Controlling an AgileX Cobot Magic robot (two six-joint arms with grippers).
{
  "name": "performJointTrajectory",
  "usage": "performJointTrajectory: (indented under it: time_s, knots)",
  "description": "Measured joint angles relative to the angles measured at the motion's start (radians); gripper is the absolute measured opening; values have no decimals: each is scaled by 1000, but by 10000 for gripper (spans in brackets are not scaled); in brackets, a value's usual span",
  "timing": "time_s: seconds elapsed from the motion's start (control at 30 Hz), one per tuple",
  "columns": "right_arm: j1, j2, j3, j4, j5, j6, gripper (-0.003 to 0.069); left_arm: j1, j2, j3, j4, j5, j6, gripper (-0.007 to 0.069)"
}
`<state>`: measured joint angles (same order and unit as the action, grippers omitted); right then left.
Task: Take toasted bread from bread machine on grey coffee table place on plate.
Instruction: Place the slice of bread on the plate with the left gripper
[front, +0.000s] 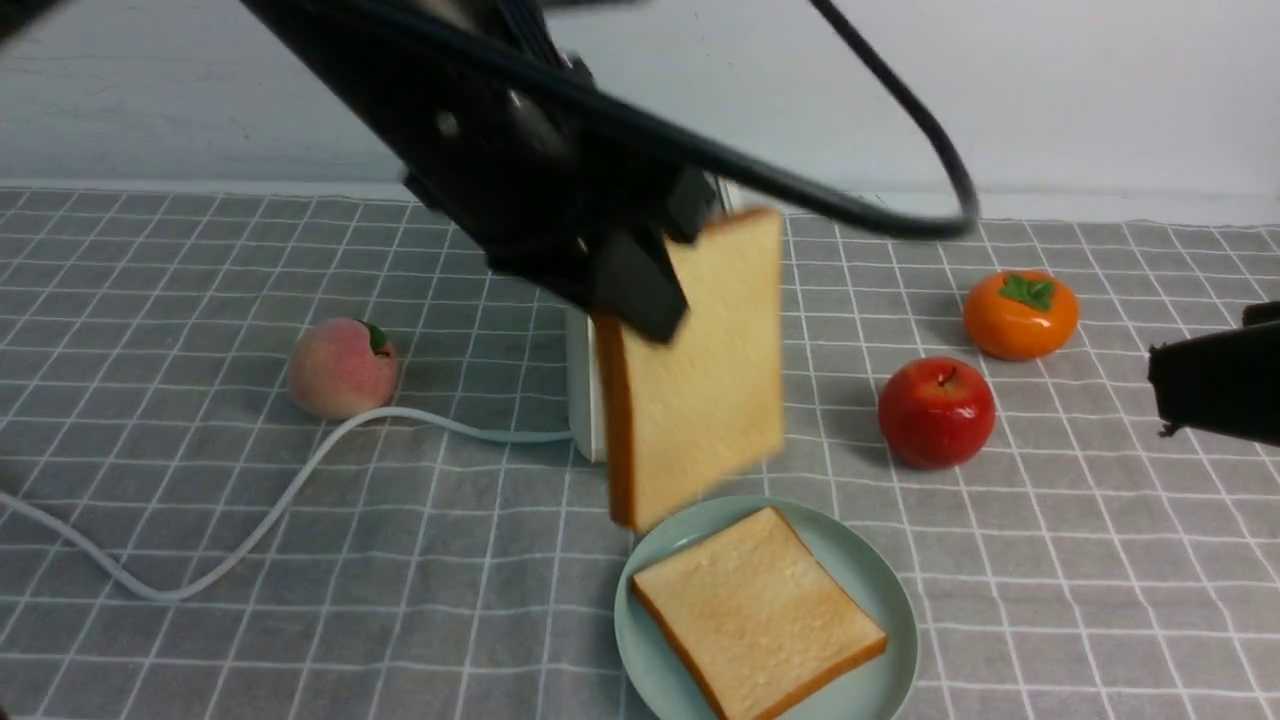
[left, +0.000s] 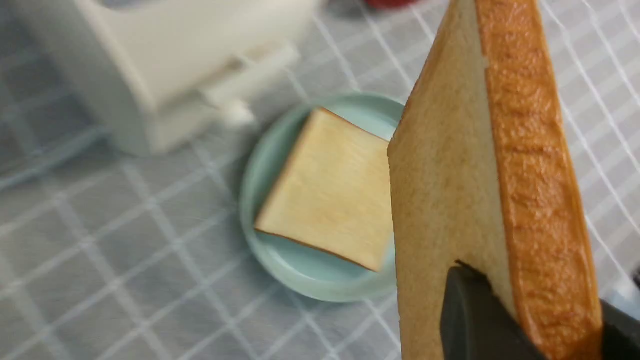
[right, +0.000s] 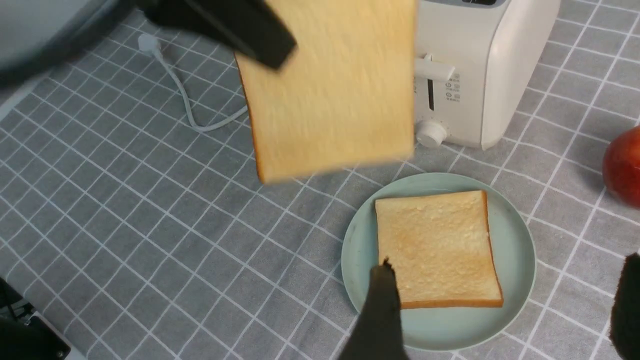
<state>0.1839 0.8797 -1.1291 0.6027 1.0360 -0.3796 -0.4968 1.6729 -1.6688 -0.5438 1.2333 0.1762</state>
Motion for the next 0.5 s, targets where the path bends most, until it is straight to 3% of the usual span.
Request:
performJointTrajectory:
  time_s: [0.13, 0.5]
  knots:
    - [0, 0, 0, -1, 0, 0, 568, -2, 79, 150, -116, -136, 149, 108]
    - [0, 0, 0, -2, 4, 1, 568, -1, 237, 203, -234, -295, 154, 108]
